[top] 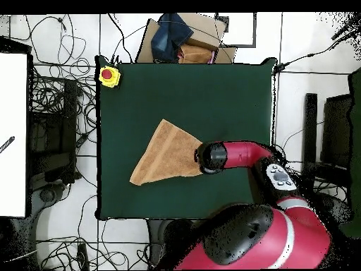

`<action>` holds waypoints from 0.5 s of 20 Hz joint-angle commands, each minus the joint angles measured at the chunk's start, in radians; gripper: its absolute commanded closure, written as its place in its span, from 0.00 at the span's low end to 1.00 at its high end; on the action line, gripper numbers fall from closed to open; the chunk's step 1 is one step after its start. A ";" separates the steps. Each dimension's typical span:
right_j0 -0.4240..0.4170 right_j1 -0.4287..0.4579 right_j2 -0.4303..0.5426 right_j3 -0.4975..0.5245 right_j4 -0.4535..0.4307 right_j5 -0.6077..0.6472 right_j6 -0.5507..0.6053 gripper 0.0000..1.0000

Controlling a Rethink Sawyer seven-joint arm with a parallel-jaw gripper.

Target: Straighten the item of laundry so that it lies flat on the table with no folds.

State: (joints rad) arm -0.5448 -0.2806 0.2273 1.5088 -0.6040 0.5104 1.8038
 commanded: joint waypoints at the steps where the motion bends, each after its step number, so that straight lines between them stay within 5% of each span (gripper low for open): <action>1: 0.159 0.109 -0.075 0.068 0.069 -0.241 0.398 0.00; 10: 0.279 0.233 -0.145 -0.024 0.251 -0.327 0.384 0.00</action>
State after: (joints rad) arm -0.3137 -0.1648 0.1317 1.5150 -0.4588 0.1906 1.8966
